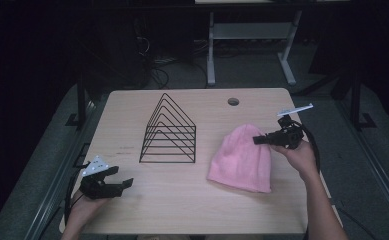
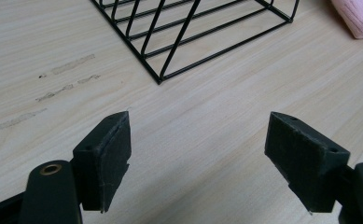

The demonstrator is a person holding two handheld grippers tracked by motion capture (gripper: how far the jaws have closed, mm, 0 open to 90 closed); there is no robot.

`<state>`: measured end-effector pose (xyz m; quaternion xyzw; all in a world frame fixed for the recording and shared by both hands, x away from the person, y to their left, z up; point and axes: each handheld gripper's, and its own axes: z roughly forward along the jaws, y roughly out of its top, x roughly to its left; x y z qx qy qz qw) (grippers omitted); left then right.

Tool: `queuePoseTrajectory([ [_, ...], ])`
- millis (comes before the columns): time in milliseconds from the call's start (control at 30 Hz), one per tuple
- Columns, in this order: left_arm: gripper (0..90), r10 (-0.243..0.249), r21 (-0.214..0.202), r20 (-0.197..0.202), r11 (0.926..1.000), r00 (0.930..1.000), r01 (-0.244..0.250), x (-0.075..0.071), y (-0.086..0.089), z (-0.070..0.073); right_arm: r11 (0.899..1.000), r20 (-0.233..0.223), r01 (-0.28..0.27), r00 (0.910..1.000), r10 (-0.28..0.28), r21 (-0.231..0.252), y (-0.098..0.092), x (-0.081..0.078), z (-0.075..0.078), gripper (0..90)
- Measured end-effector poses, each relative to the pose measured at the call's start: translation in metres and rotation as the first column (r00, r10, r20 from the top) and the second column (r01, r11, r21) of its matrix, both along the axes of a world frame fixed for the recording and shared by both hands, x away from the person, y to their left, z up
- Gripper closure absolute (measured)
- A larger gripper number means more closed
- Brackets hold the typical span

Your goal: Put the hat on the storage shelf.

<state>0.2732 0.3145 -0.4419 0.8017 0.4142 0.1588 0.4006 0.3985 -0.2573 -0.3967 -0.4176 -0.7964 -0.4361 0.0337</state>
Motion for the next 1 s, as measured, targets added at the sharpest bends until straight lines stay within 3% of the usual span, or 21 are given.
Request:
queuePoseTrajectory([
  [233, 22.6, -0.009, -0.004, -0.004, 1.0000, 1.0000, 0.009, 0.002, -0.003, 0.000, 0.999, 0.071, -0.052, 0.9962, 0.052, 0.003, 0.010, -0.008, 0.027, 78.7],
  [433, 22.5, -0.024, -0.010, -0.004, 0.9997, 0.9997, 0.024, 0.003, -0.003, 0.002, 0.995, 0.115, -0.093, 0.9887, 0.096, -0.030, 0.019, -0.011, 0.047, 78.9],
  [1000, 22.7, -0.074, -0.039, -0.009, 0.9965, 0.9972, 0.073, 0.012, -0.006, 0.010, 0.992, 0.201, -0.109, 0.9721, 0.121, -0.068, 0.017, -0.014, 0.089, 79.3],
])
